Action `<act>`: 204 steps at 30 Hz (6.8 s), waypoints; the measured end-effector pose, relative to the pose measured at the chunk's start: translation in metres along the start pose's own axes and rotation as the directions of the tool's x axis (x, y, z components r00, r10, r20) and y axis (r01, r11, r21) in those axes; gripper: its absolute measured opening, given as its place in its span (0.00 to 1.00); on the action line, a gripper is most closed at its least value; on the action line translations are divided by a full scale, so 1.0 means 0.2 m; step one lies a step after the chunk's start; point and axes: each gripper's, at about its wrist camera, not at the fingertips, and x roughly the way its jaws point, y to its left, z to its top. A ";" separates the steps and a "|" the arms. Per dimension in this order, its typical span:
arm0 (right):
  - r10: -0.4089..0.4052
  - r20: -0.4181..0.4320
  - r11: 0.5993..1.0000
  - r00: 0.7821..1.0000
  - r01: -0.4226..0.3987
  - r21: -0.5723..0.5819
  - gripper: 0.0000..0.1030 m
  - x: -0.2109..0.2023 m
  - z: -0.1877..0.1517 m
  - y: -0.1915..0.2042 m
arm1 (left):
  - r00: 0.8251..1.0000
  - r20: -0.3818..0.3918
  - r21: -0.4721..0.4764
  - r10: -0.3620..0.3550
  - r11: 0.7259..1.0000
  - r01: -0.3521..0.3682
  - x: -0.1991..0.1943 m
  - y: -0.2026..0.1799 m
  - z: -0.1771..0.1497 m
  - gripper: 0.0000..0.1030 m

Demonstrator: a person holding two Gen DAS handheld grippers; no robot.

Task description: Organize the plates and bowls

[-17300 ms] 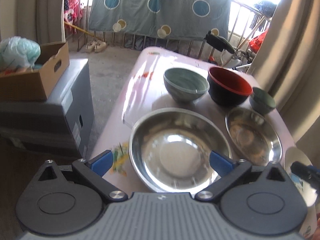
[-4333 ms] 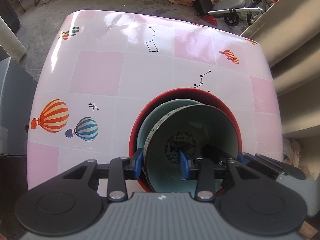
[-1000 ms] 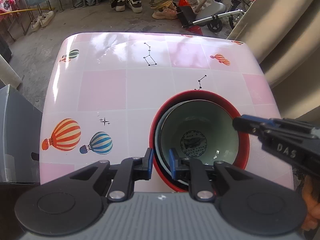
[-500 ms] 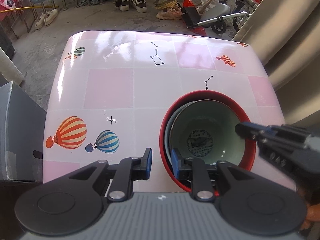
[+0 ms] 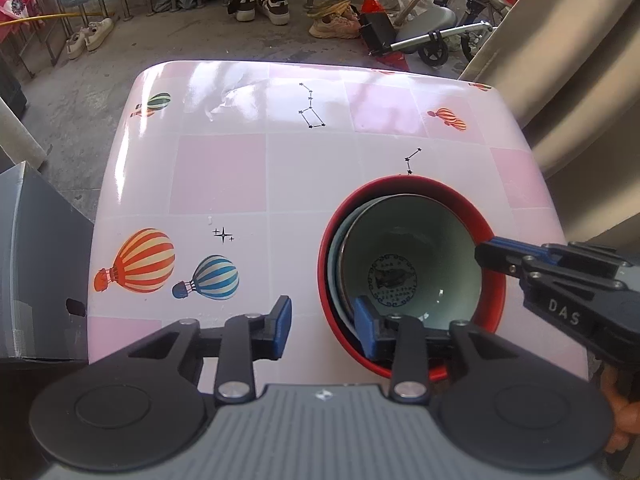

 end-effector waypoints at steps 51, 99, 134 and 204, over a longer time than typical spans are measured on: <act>-0.176 0.357 0.798 0.917 -0.079 0.597 0.89 -1.08 -2.20 -0.82 | 0.931 0.292 0.366 -0.220 0.925 0.104 -0.07 -0.98 -1.68 0.72; 0.043 0.248 0.820 0.968 -0.176 0.545 0.38 -0.83 -2.20 -0.70 | 0.971 0.210 0.209 -0.110 0.976 0.065 -0.05 -0.82 -1.88 0.34; 0.001 0.273 0.825 0.962 -0.155 0.543 0.35 -0.77 -2.18 -0.67 | 0.896 0.220 0.189 -0.385 0.918 0.348 0.11 -0.66 -1.73 0.67; -0.221 0.373 0.879 0.901 0.018 0.477 0.18 -0.91 -2.24 -0.54 | 0.871 0.390 0.323 -0.300 0.930 0.175 -0.01 -0.80 -1.83 0.49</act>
